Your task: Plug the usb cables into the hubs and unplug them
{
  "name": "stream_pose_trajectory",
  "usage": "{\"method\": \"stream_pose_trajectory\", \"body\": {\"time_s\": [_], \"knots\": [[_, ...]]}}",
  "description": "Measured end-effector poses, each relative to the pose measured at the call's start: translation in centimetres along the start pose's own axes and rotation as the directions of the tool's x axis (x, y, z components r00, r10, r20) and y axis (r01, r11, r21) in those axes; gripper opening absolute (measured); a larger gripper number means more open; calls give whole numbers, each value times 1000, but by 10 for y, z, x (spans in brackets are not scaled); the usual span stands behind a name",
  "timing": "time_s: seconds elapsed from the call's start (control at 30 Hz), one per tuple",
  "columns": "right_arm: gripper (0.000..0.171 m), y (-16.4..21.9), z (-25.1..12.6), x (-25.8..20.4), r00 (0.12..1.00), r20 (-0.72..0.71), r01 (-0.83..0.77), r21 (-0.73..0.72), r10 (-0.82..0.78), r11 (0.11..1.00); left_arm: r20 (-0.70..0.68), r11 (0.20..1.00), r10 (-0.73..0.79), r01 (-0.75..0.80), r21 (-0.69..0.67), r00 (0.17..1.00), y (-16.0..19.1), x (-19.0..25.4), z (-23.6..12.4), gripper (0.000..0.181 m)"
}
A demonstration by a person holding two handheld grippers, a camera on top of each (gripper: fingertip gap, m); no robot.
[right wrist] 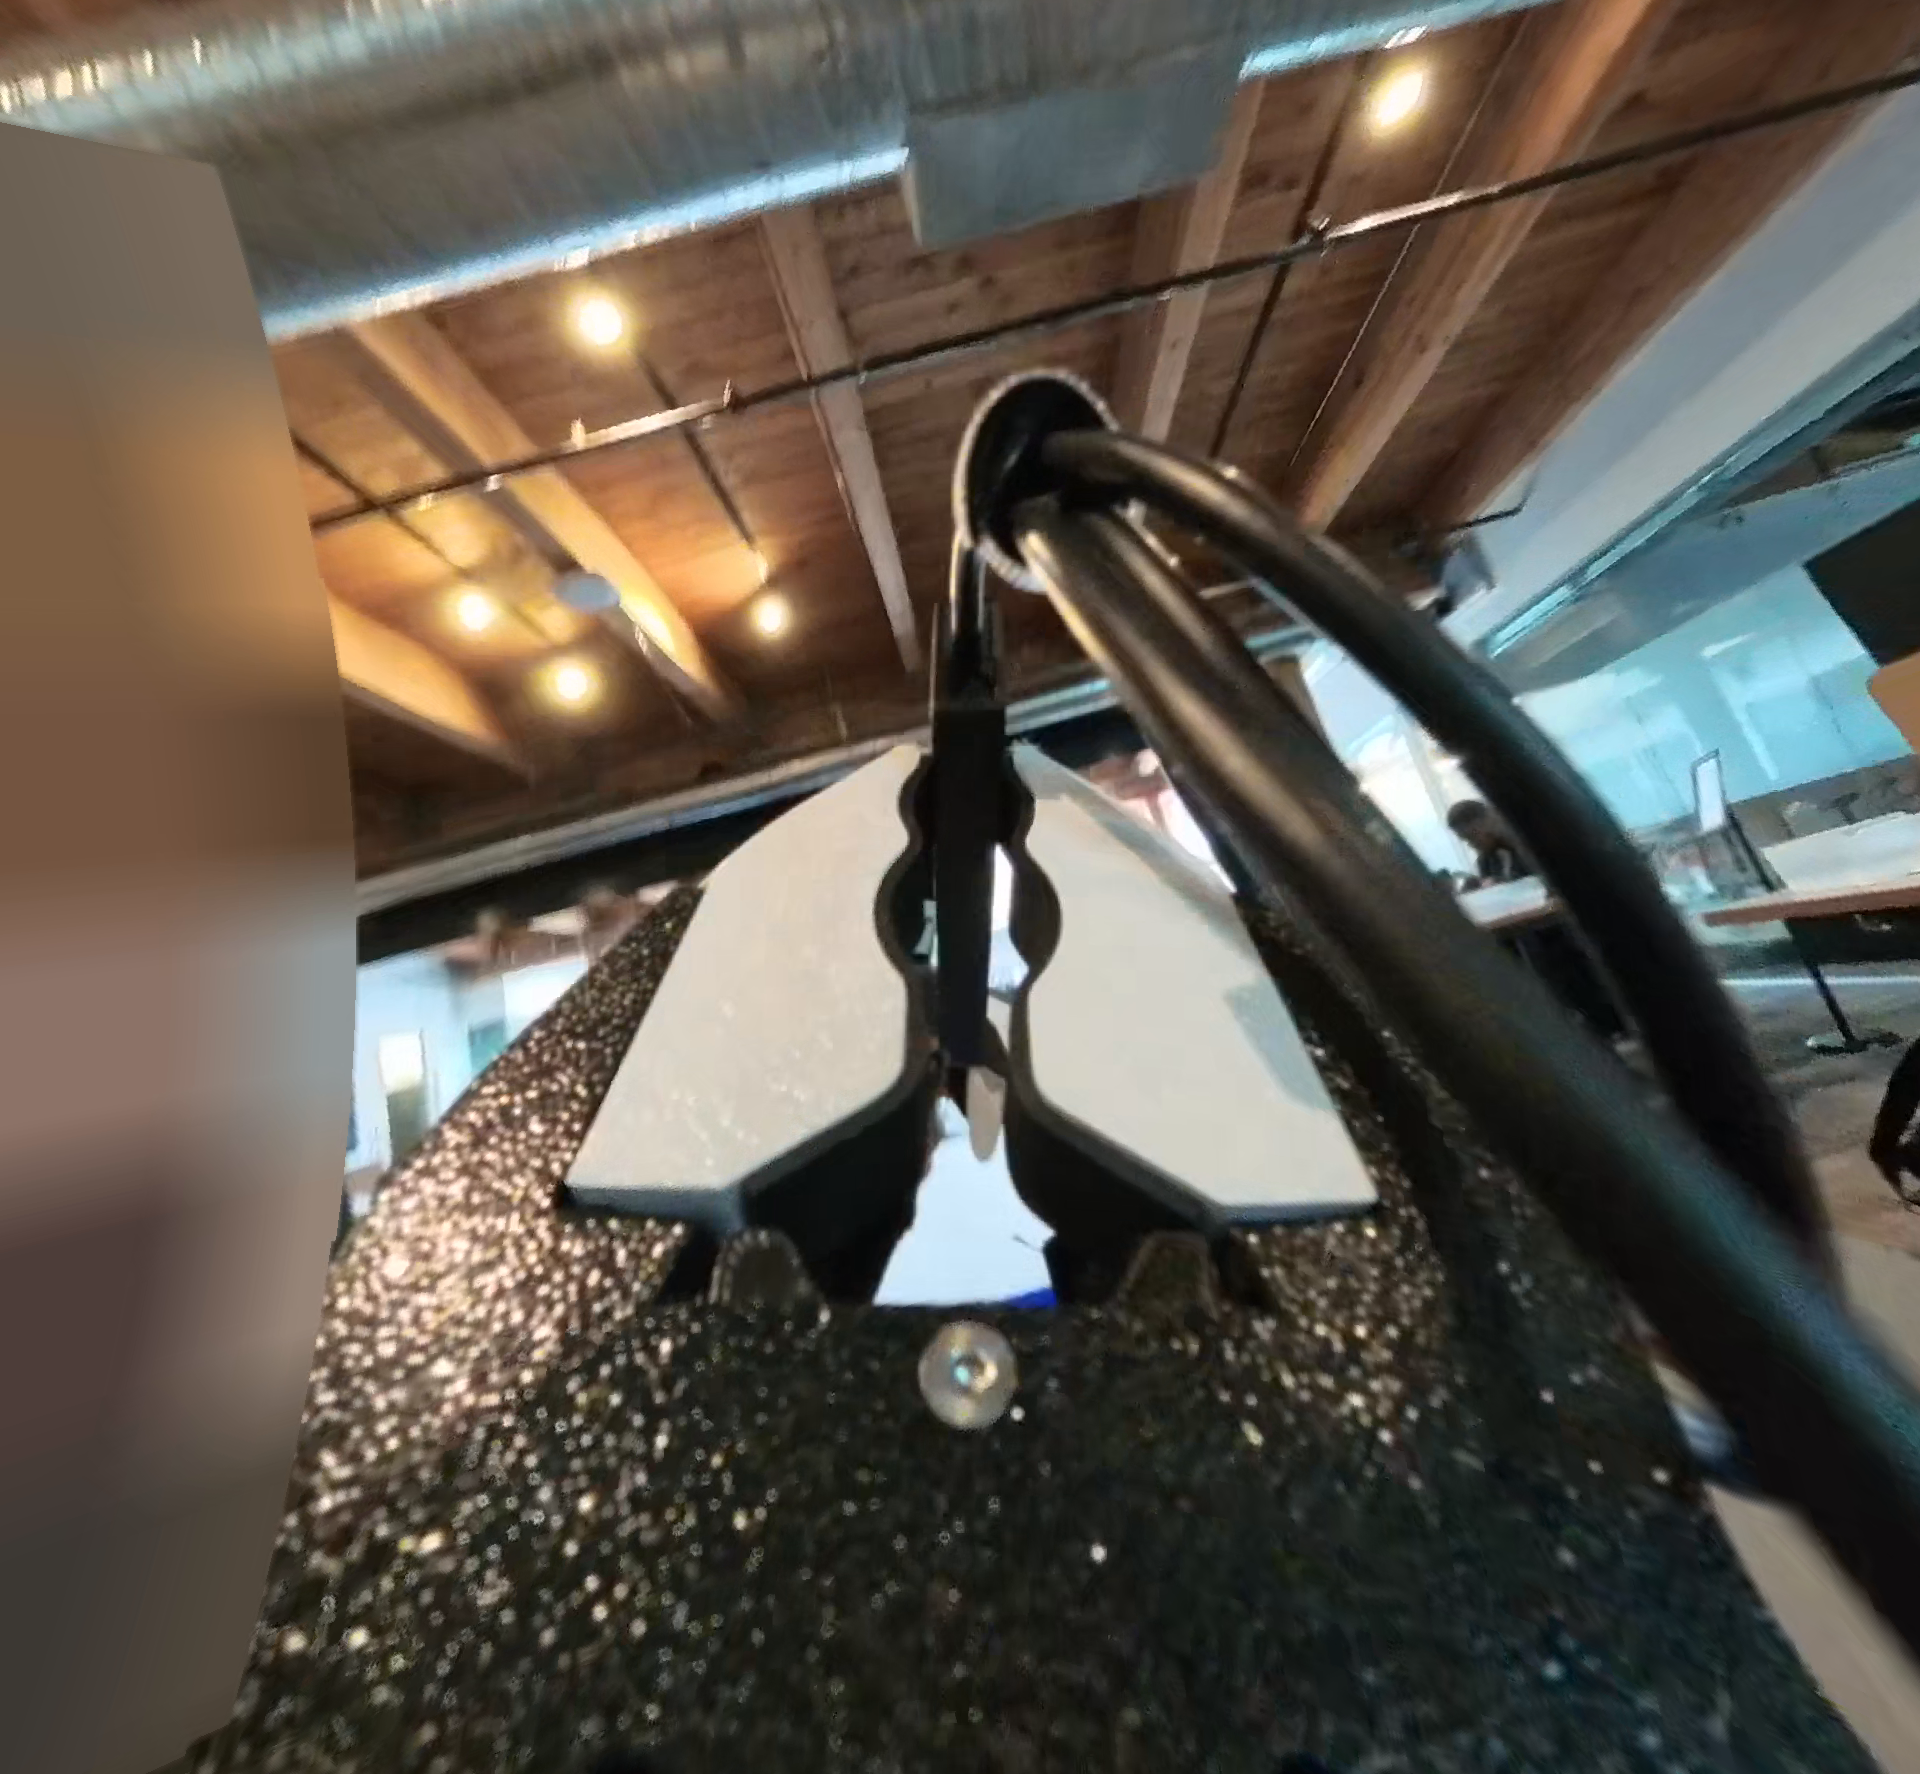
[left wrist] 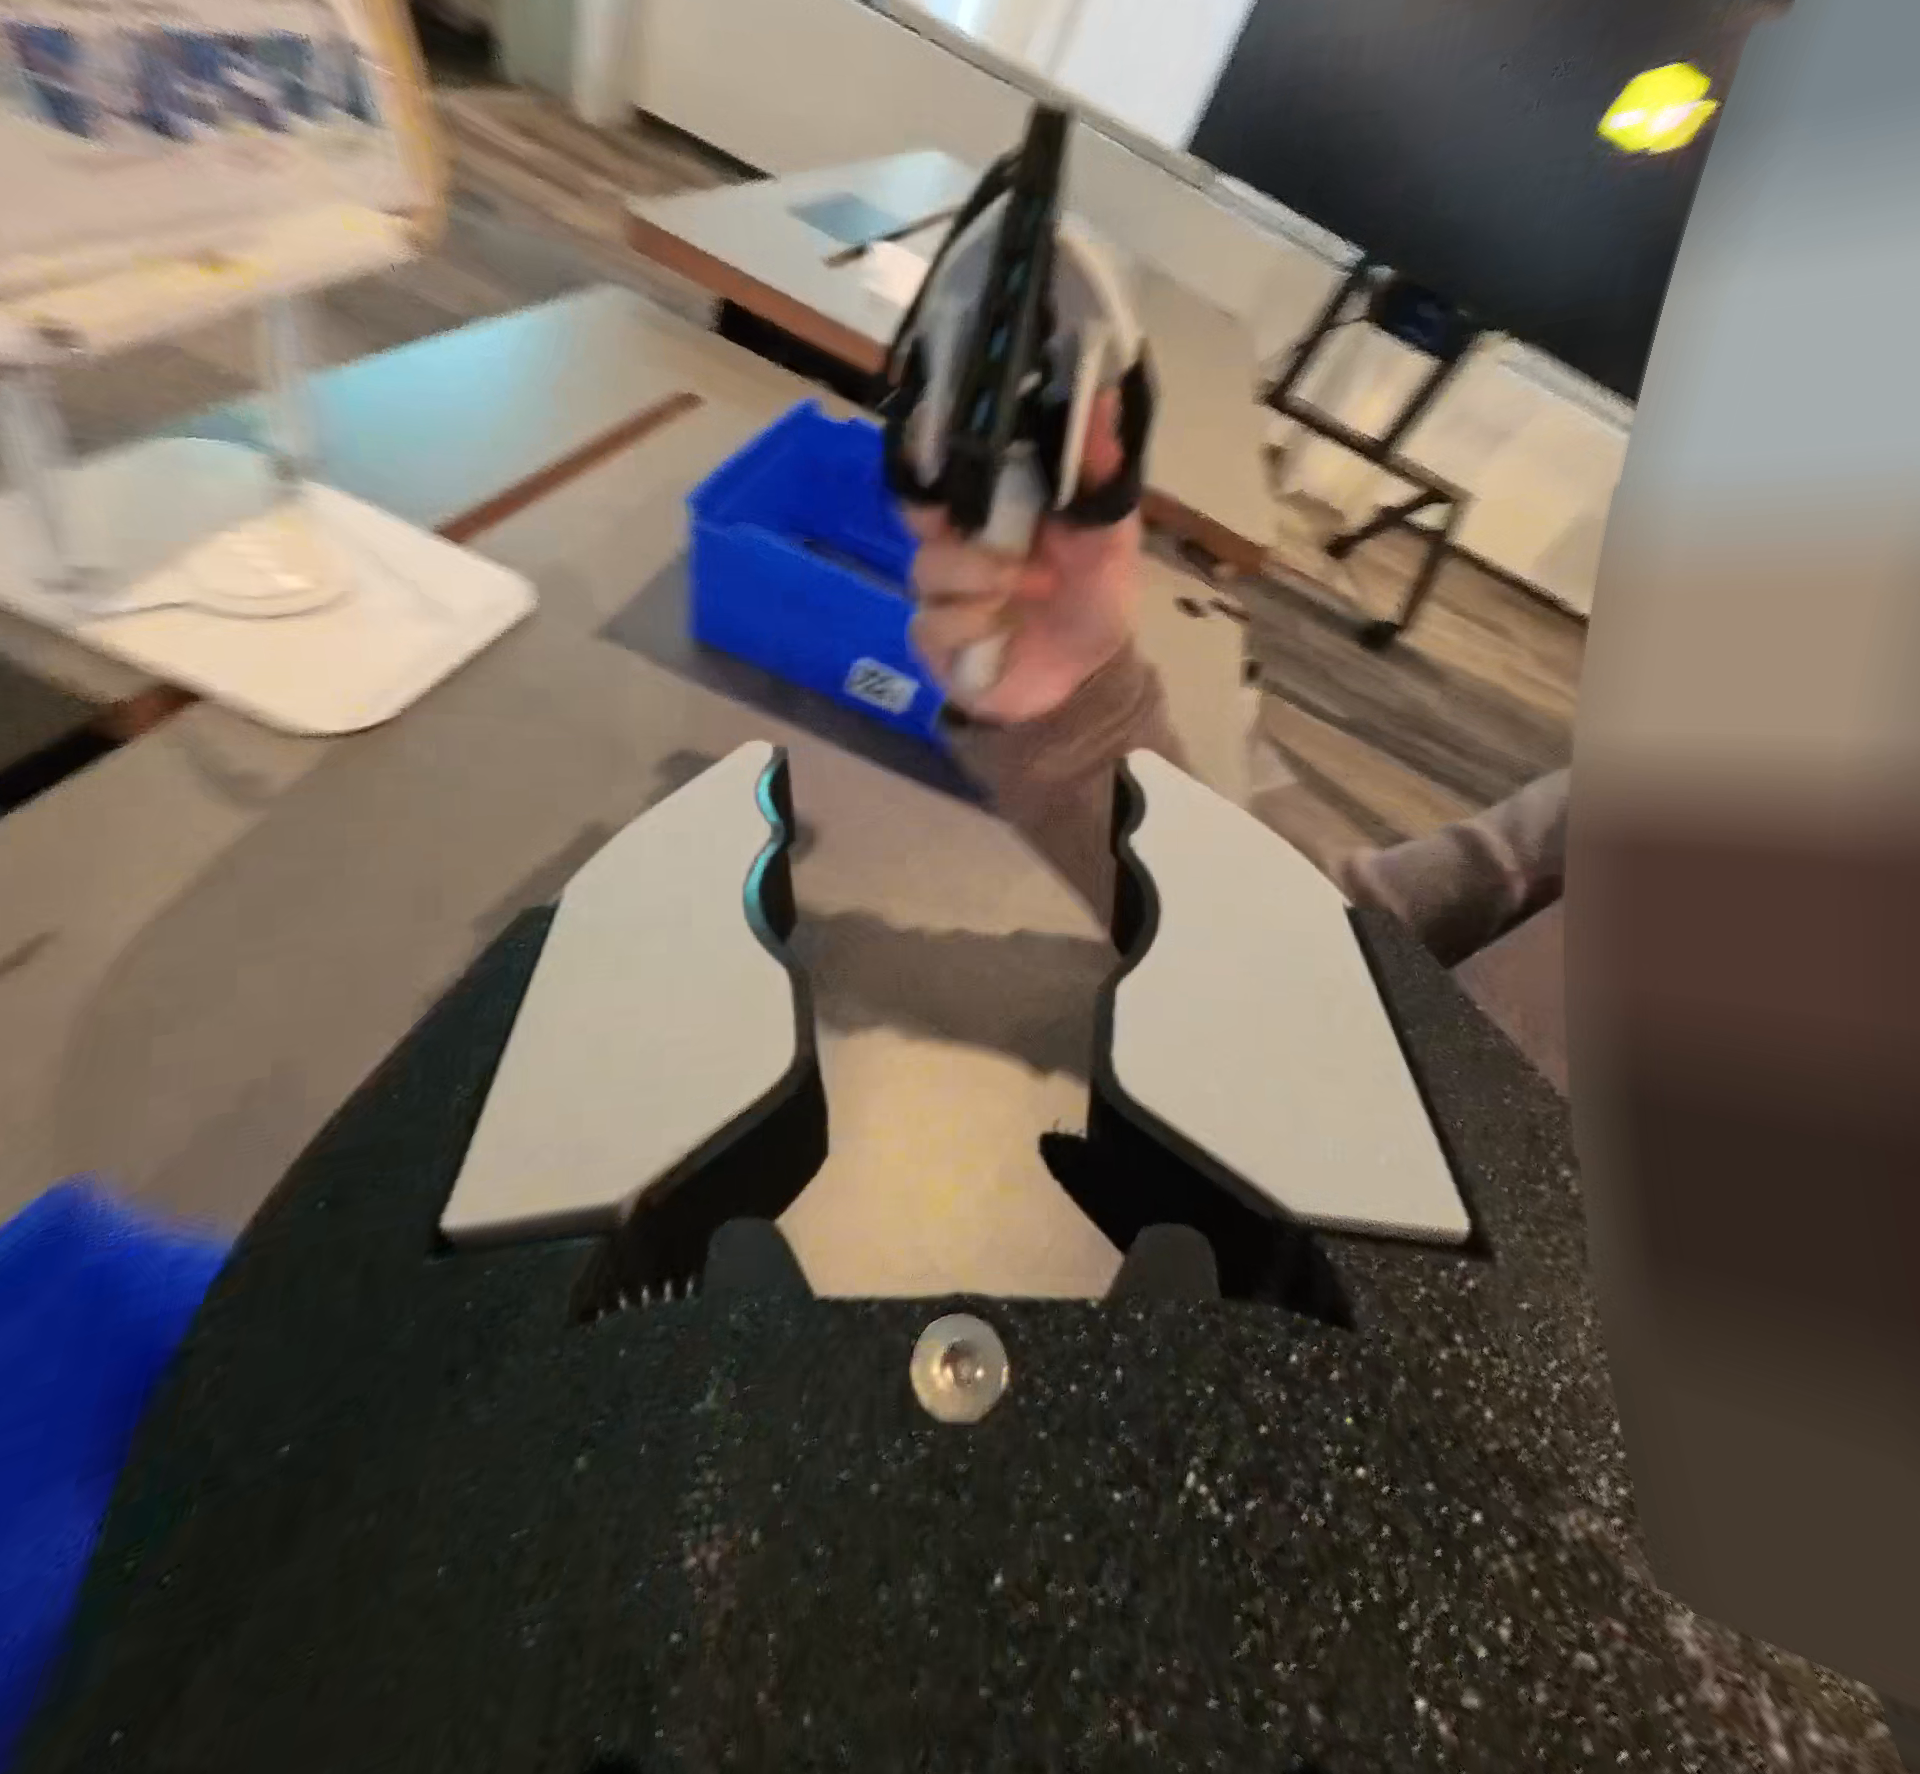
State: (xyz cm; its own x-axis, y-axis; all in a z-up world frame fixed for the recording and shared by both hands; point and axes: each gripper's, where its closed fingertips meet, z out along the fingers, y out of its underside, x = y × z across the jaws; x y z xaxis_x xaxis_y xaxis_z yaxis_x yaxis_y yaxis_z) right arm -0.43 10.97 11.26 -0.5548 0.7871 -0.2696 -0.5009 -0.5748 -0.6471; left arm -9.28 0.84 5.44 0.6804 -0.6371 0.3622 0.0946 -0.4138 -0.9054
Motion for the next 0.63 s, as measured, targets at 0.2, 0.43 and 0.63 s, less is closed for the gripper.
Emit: {"method": "stream_pose_trajectory", "body": {"time_s": [0.2, 0.43, 0.63], "knots": [[10, -2, 16, -17, 991, 98, 112, -220, -92, 969, 414, 953, 209, -89, -289, 886, 74, -28, -108, 43], [9, 9, 20, -15, 988, 104, 142, -291, -116, 946, 487, 791, 295, 75, -607, 822, 188, -32, -162, 22], [9, 14, 18, -4, 993, 75, 109, -305, -91, 946, 504, 664, 162, 284, -692, 848, 232, -39, -168, 34]]}}
